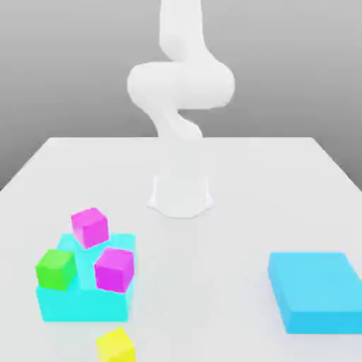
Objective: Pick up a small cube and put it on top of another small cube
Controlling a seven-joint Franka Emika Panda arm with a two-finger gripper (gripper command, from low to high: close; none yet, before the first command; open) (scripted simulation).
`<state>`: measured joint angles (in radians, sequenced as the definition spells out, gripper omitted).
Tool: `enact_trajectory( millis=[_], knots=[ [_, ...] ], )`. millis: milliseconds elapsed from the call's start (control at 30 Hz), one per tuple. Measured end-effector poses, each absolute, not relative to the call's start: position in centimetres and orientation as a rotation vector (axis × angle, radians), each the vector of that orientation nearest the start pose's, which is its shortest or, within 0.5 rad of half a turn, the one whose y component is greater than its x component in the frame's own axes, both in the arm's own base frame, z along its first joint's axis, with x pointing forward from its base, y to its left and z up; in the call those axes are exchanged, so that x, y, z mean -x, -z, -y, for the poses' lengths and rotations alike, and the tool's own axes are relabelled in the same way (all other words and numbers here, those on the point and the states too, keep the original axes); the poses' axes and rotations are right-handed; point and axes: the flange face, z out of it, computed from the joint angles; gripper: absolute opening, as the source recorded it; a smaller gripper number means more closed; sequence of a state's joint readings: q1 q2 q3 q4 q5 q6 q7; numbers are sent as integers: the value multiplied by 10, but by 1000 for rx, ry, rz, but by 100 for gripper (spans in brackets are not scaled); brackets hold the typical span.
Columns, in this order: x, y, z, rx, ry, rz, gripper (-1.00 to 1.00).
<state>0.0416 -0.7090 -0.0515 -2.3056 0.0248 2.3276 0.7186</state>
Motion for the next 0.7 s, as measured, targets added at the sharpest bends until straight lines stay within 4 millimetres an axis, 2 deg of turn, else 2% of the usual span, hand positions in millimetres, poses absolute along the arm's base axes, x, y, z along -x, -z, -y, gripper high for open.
enact_trajectory(
  millis=[167, 367, 533, 700],
  knots=[
    [-440, -601, 26, 2615, 742, -847, 0],
    [-489, -498, 40, 2733, 542, -716, 0],
    [-512, -409, 51, 2829, 390, -612, 0],
    [-517, -322, 67, 2930, 247, -509, 0]
  ],
)
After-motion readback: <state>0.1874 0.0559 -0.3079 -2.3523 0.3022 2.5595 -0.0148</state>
